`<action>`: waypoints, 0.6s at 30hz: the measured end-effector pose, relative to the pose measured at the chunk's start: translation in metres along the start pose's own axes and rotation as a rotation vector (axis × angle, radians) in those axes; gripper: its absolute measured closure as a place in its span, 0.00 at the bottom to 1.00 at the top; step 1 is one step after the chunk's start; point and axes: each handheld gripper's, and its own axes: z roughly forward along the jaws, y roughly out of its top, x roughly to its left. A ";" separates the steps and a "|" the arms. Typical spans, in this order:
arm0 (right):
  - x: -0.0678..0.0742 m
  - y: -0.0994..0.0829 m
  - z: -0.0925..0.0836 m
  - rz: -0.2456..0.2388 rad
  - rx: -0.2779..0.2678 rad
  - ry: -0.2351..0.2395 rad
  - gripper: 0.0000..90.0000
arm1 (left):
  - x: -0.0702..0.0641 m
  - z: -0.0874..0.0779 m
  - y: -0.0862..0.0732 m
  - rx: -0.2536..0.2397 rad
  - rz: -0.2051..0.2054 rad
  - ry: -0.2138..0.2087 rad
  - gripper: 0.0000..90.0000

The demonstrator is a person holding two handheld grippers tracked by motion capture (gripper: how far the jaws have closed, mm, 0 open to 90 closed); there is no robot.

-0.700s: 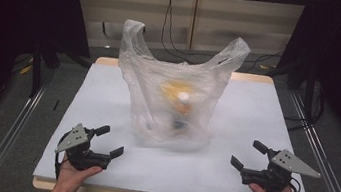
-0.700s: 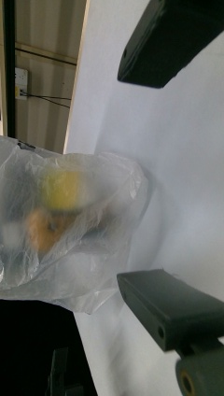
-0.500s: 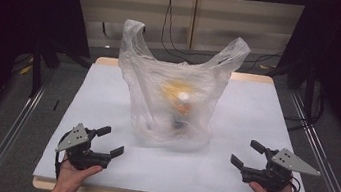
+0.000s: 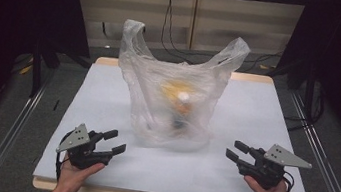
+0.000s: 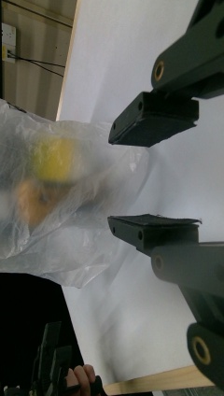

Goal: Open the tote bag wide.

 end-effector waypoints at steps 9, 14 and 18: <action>0.003 0.010 0.003 0.005 0.042 0.046 0.80 | -0.001 0.000 0.007 -0.010 -0.013 -0.060 0.66; 0.005 0.019 0.008 -0.001 0.039 0.064 0.90 | -0.002 0.006 0.015 0.002 0.002 -0.119 0.82; 0.005 0.024 0.010 -0.010 0.034 0.077 0.95 | -0.002 0.011 0.019 0.029 -0.001 -0.130 0.89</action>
